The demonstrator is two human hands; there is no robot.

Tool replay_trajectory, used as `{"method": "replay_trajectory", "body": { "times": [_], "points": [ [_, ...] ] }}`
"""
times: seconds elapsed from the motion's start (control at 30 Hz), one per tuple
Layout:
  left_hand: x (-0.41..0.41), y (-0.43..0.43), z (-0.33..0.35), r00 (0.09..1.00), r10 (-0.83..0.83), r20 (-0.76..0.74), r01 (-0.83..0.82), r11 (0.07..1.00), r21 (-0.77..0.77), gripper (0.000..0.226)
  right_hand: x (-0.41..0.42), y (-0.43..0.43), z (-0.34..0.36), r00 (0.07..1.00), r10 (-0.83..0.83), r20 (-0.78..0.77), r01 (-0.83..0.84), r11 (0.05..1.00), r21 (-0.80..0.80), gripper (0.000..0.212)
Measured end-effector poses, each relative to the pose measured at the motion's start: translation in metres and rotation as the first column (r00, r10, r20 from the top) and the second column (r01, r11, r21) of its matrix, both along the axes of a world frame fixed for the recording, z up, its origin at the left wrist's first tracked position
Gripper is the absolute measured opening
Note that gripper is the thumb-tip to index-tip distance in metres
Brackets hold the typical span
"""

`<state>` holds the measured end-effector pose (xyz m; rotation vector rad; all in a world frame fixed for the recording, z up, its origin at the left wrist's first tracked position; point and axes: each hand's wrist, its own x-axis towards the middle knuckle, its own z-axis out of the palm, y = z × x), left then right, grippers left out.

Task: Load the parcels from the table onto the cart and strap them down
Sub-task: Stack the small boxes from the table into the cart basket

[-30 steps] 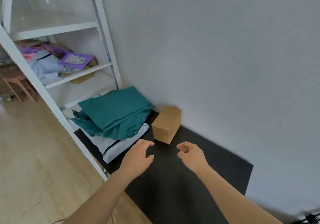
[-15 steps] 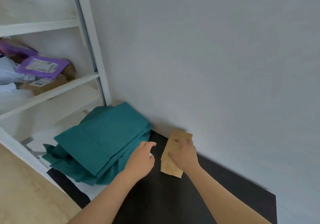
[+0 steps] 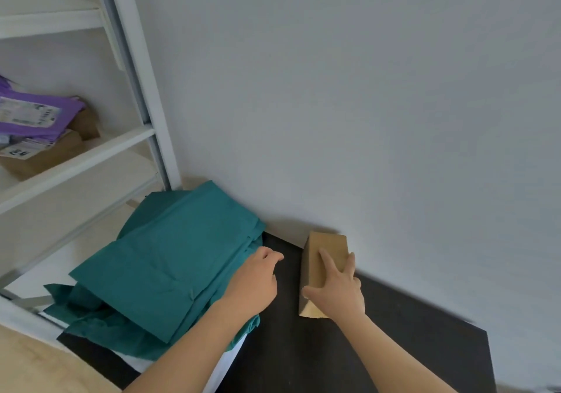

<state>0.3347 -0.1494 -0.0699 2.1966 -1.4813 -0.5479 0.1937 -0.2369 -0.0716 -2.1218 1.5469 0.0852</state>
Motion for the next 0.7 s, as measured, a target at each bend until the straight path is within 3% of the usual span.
{"method": "replay_trajectory", "body": {
  "times": [0.1, 0.2, 0.3, 0.37, 0.5, 0.7],
  "points": [
    [-0.005, -0.006, 0.004, 1.0, -0.032, 0.0, 0.032, 1.0, -0.002, 0.043, -0.017, -0.009, 0.007, 0.996, -0.051, 0.075, 0.048, 0.998, 0.045, 0.084],
    [-0.012, -0.013, 0.009, 0.998, -0.065, 0.014, 0.065, 0.998, -0.001, 0.045, -0.035, -0.02, 0.023, 0.951, -0.205, 0.23, 0.172, 0.972, 0.158, 0.069],
    [-0.022, -0.02, 0.014, 0.991, -0.122, 0.049, 0.121, 0.993, 0.011, 0.058, -0.06, -0.03, 0.042, 0.793, -0.469, 0.389, 0.324, 0.865, 0.383, 0.04],
    [-0.034, -0.024, 0.017, 0.982, -0.159, 0.105, 0.158, 0.987, 0.019, 0.075, -0.081, -0.035, 0.054, 0.675, -0.623, 0.395, 0.39, 0.756, 0.526, 0.029],
    [-0.059, -0.03, 0.025, 0.95, -0.198, 0.24, 0.207, 0.978, -0.013, 0.098, -0.121, -0.036, 0.073, 0.524, -0.764, 0.378, 0.343, 0.595, 0.727, 0.036],
    [-0.087, -0.035, 0.031, 0.868, -0.33, 0.37, 0.373, 0.927, -0.049, 0.113, -0.165, -0.027, 0.07, 0.414, -0.834, 0.365, 0.353, 0.517, 0.78, 0.051]
  ]
}}
